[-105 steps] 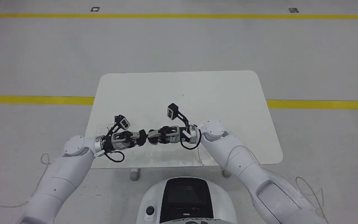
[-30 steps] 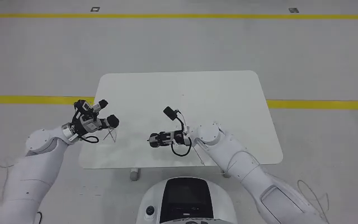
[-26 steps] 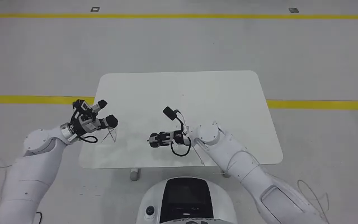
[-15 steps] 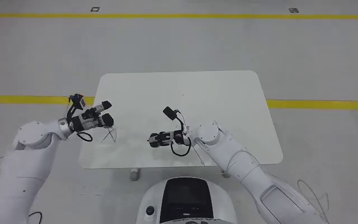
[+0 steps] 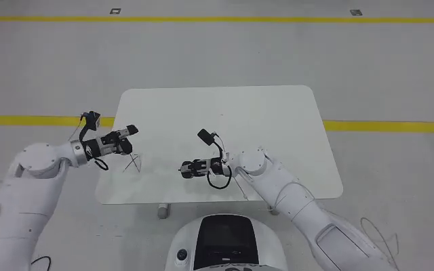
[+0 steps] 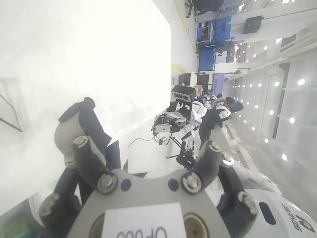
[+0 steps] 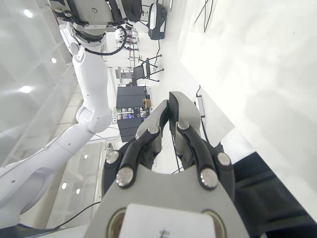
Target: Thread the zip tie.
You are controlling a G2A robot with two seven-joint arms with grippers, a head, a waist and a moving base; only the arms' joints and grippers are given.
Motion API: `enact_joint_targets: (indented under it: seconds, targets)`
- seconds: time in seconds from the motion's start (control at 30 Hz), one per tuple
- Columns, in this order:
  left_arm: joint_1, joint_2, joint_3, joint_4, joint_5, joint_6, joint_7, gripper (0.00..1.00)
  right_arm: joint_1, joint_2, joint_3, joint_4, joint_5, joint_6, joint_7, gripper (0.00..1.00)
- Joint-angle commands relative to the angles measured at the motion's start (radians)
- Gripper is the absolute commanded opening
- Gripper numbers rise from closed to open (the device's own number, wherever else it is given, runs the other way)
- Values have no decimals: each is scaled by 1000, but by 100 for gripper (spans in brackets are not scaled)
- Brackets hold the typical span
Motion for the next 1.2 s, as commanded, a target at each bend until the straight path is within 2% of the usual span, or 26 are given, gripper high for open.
enact_joint_targets:
  seconds: [0.0,0.47,0.5,0.53,0.57,0.63,0.73,0.77,0.8,0.87,0.9,0.97,1.17]
  targets:
    - [0,0,0,0,0,0,0,100,0,0,0,0,0,0,0,0]
    - [0,0,0,0,0,0,0,100,0,0,0,0,0,0,0,0]
    - [1,0,1,-1,8,9,16,100,0,0,0,0,0,0,0,0]
    - [-1,1,3,-15,35,31,43,100,0,0,0,0,0,0,0,0]
    - [3,3,4,-48,73,45,54,100,0,0,0,0,0,0,0,0]
    - [14,9,-8,-75,116,91,68,100,0,0,0,0,0,0,0,0]
    - [32,22,-20,-136,243,249,101,100,0,0,0,0,0,0,0,0]
    - [33,26,-18,-151,290,317,99,100,0,0,0,0,0,0,0,0]
    - [30,28,-23,-175,328,387,139,100,0,0,0,0,0,0,0,0]
    - [40,30,-11,-209,384,459,165,100,0,0,0,0,0,0,0,0]
    - [41,30,-7,-215,392,480,158,100,0,0,0,0,0,0,0,0]
    - [38,34,7,-218,441,480,139,100,0,0,0,0,0,0,0,0]
    - [38,34,7,-218,441,480,139,100,0,0,0,0,0,0,0,0]
